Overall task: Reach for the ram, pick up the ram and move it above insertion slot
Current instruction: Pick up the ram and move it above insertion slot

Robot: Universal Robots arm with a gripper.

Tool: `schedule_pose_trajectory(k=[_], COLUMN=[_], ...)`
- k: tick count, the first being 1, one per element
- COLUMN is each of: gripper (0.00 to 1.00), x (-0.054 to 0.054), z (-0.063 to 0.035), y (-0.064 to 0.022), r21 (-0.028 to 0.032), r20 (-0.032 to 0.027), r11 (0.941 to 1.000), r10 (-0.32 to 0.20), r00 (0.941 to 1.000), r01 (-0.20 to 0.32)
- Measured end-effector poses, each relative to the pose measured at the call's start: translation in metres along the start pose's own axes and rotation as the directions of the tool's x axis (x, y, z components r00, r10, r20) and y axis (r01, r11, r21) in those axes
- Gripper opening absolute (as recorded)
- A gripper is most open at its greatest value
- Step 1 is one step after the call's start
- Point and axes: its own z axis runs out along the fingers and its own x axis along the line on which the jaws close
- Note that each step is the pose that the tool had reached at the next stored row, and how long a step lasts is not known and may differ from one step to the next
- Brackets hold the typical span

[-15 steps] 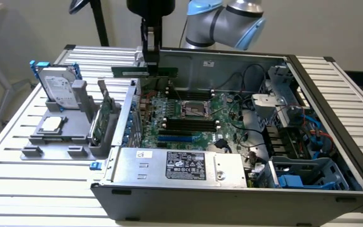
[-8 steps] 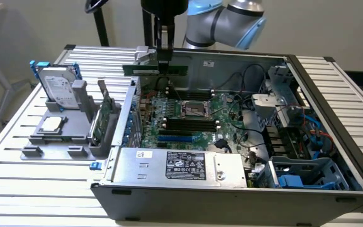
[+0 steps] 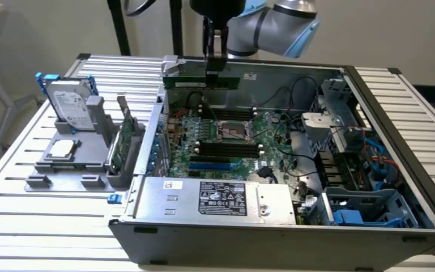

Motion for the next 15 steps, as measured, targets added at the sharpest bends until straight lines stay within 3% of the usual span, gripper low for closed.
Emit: schedule_pose_trajectory(k=[7,15], gripper=[0.13,0.13], x=[-0.003,-0.006], z=[-0.0005,-0.0004], y=[-0.0257,-0.0358], r21=[-0.0003,0.0022], r20=[0.0003,0.0012], r11=[1.0000,0.9995], r10=[0.000,0.032], r00=[1.0000,0.9995], r01=[0.000,-0.032])
